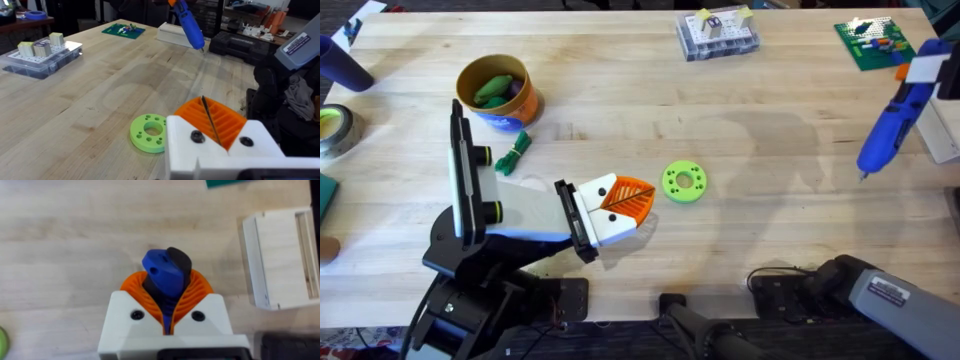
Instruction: Pick up the gripper from the table and insert it into the empty holder that is missing its gripper. Then pick up a screw, insert it into the mounting hole, and use the screwdriver to tighten it. Finally, clean up the table by picking up the vegetable and placing it into the bucket.
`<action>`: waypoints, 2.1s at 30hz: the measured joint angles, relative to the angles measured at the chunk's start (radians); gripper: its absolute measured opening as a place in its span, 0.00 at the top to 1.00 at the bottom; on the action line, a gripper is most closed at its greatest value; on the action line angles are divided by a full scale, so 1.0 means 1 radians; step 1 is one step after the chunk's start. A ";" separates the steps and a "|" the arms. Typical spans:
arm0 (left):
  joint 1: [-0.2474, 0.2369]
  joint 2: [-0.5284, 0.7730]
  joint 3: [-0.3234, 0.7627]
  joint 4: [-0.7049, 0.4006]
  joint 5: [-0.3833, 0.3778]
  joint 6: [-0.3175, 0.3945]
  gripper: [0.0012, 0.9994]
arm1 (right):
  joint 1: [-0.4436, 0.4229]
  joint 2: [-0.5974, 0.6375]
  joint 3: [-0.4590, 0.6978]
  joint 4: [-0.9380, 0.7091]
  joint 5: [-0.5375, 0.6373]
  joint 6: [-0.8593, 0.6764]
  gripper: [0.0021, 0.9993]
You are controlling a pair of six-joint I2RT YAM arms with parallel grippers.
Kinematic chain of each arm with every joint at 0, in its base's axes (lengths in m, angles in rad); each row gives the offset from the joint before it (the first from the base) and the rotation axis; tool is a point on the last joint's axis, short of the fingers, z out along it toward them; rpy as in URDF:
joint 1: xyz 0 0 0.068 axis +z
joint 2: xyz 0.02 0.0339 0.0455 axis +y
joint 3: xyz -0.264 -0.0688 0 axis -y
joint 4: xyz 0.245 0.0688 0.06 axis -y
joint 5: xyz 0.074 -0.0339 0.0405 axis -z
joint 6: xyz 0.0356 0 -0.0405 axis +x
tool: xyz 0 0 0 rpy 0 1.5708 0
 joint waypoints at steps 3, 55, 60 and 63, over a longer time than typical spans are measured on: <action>0.000 0.000 0.000 -0.001 0.000 -0.001 0.99 | 0.014 -0.041 0.001 -0.007 -0.016 0.012 0.96; 0.000 0.000 0.000 -0.004 0.000 -0.002 0.99 | 0.216 0.362 -0.027 -0.009 0.109 0.225 0.00; 0.000 0.000 0.000 -0.004 0.000 -0.002 0.99 | 0.216 0.362 -0.027 0.025 0.108 0.227 0.01; 0.000 0.000 0.000 -0.004 0.000 -0.002 0.99 | 0.216 0.362 -0.027 0.041 0.105 0.229 0.00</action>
